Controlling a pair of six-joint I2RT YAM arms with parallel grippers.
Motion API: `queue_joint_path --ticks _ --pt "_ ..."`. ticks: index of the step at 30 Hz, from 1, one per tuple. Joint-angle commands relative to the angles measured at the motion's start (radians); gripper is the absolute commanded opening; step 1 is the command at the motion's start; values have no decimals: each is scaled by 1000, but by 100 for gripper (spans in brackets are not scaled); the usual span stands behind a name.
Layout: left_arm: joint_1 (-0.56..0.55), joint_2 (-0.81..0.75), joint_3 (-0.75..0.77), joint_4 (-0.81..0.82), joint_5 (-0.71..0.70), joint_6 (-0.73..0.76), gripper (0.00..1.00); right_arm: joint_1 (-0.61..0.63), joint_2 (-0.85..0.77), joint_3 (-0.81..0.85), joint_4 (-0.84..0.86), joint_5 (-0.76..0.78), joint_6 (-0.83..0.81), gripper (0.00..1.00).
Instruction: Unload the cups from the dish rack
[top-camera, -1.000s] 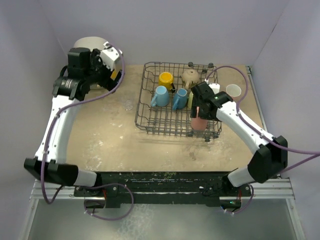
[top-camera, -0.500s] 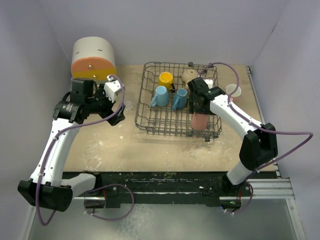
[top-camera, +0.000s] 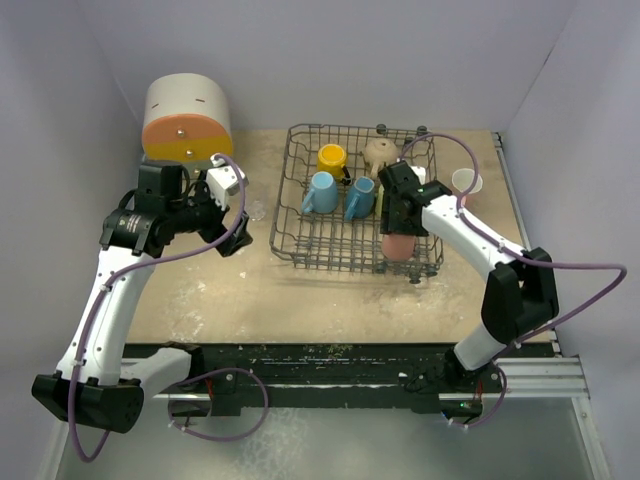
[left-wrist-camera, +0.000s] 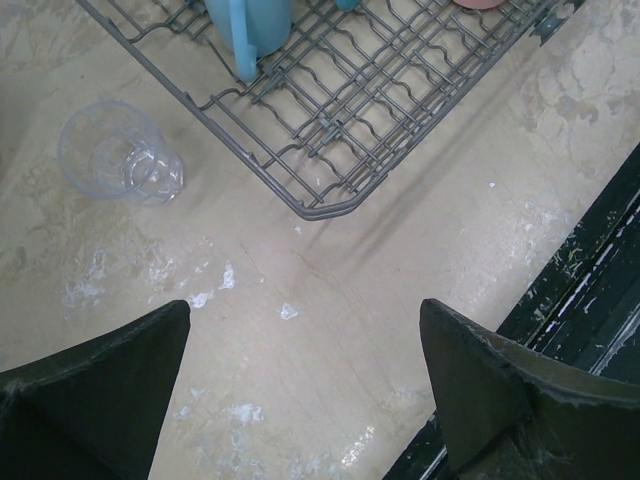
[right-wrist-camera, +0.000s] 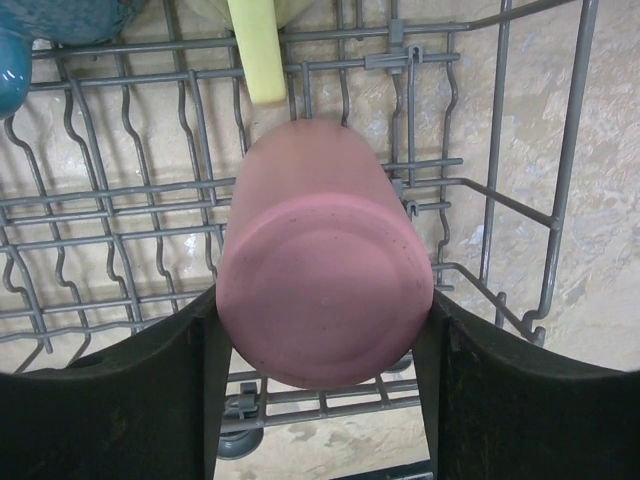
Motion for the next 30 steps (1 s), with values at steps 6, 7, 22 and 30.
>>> queue_joint_path --ticks 6,7,22,30 --pt "-4 -59 -20 98 100 12 99 -4 -102 247 -149 29 -28 19" --pt "-4 -70 -34 117 113 18 99 -3 -112 273 -144 24 -46 18" --pt "-4 -208 -140 262 368 321 99 -1 -388 202 159 -797 128 8" --pt "-4 -203 -109 336 476 307 97 9 -514 -216 858 -1161 569 8"
